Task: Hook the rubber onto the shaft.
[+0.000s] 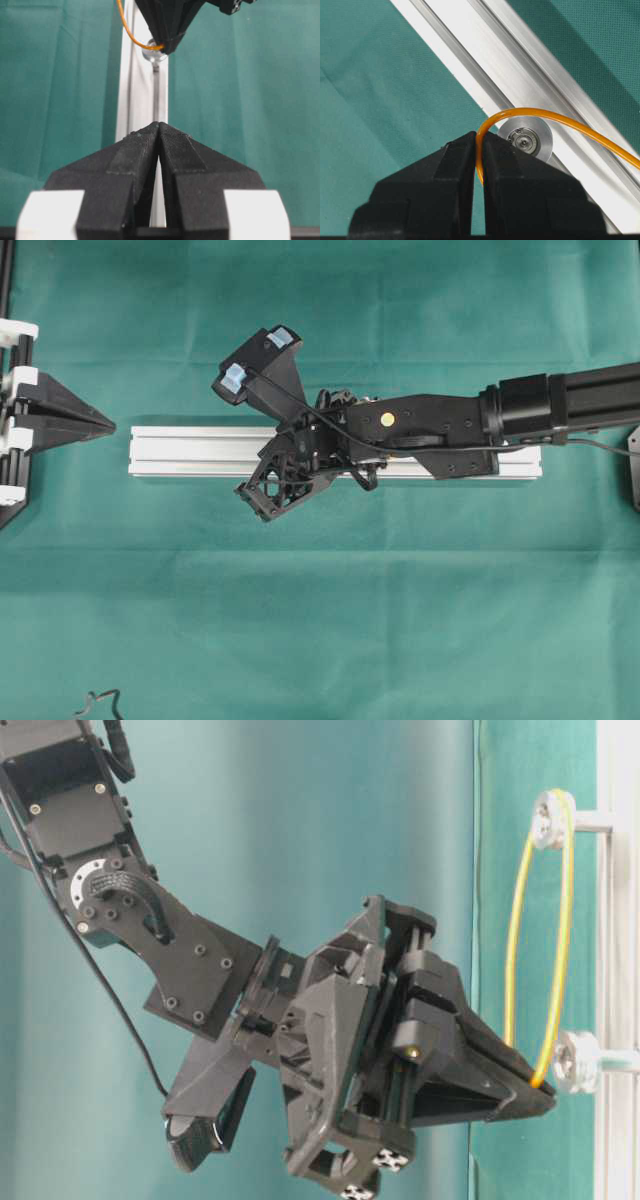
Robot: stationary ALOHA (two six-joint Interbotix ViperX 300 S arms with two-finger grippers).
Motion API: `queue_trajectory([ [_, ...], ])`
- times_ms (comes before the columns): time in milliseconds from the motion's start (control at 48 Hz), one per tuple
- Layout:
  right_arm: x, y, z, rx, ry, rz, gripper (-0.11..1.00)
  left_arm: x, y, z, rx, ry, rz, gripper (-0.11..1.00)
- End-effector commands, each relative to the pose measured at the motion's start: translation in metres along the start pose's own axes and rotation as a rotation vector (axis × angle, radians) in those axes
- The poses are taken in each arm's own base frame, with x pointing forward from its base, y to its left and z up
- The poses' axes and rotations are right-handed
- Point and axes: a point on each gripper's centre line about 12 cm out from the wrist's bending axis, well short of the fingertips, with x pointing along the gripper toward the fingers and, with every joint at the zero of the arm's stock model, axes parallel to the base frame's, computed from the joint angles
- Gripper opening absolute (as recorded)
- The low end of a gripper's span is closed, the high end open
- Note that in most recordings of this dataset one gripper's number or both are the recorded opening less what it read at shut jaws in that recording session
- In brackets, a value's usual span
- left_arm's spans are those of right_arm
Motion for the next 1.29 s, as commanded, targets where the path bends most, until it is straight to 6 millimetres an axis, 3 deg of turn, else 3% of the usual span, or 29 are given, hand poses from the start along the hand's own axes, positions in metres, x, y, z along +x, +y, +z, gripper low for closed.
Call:
queue_trajectory([
  [0,-0.012,0.011,0.010,0.004,-0.034,0.045,0.06,-0.003,0.001,0.012,0.003,-0.032,0.003,0.00],
  [1271,0.012,0.008,0.005,0.001,-0.025,0.039,0.06,-0.002,0.001,0.011,0.005,-0.029,0.003,0.00],
])
